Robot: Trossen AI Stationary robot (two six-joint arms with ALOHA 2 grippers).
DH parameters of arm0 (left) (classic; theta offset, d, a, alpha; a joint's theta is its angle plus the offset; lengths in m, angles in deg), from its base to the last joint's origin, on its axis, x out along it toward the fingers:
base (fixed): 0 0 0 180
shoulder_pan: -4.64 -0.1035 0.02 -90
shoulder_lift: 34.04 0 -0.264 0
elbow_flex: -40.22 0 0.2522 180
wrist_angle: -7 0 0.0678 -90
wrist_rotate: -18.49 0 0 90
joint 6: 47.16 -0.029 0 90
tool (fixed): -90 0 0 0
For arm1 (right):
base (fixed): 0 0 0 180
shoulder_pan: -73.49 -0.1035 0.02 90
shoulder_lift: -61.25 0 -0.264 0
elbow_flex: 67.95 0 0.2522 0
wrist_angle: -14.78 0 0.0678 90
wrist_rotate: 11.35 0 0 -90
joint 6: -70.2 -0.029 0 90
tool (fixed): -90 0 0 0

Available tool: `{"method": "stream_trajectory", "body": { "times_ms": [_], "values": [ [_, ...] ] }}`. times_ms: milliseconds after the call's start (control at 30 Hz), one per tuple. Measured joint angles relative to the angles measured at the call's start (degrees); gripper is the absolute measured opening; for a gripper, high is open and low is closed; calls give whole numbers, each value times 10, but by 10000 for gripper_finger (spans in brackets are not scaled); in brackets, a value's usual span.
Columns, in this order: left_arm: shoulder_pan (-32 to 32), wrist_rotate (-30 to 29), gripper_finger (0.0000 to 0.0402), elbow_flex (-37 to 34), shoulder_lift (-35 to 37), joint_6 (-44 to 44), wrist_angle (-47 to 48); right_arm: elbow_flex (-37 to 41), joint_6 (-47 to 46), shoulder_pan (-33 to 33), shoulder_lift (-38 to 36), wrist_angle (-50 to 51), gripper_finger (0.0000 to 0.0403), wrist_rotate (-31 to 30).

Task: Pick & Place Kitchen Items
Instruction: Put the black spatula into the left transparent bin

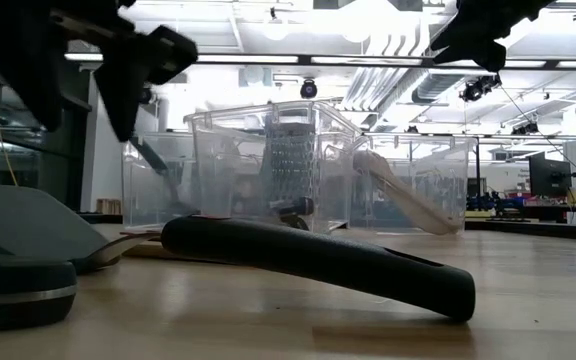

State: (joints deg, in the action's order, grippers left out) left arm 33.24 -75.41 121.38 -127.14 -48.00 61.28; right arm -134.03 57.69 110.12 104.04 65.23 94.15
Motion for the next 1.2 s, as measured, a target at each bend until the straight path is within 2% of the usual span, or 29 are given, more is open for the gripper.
{"method": "stream_trajectory", "body": {
  "times_ms": [233,633,933,1200],
  "values": [
    [-1,0,198,1,-7,-44,-62,0,-25,-15,0,22,137,14],
    [0,10,198,1,-68,-51,-183,0,-100,-140,0,69,137,5],
    [13,8,198,1,-109,-51,-226,0,-165,-256,-3,86,137,-90],
    [18,-11,198,0,-134,-37,-221,0,-209,-352,-3,97,137,-167]
  ]
}}
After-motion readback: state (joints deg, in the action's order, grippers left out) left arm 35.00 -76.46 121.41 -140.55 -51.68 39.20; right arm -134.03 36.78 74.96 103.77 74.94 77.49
